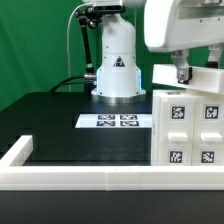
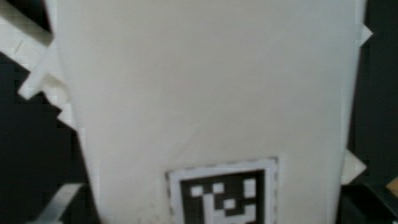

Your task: Assemble cabinet

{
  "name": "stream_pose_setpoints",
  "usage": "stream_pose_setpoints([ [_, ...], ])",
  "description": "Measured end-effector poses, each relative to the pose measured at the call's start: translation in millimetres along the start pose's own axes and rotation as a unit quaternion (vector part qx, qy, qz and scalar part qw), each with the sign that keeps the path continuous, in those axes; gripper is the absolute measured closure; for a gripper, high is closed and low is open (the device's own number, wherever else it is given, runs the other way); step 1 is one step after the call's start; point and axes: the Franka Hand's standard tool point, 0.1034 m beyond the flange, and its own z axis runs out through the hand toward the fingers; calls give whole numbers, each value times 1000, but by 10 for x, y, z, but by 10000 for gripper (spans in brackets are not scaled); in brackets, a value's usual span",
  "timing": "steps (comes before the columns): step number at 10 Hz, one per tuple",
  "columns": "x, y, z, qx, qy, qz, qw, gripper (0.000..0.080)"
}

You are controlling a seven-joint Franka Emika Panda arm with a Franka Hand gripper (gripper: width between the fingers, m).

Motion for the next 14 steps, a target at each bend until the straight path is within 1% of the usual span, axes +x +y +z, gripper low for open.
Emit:
stream_pose_setpoints([
  [2,-2,9,1,-8,18,82,996,235],
  [3,3,21,0,-9,24,139,990,235],
  [5,8,43,2,-9,31,197,980,235],
  [8,8,46,3,-6,32,303,952,235],
  [12,7,60,1,-1,33,437,899,235],
  [13,11,71,2,4,38,494,868,235],
  [14,10,89,6,5,44,534,844,235],
])
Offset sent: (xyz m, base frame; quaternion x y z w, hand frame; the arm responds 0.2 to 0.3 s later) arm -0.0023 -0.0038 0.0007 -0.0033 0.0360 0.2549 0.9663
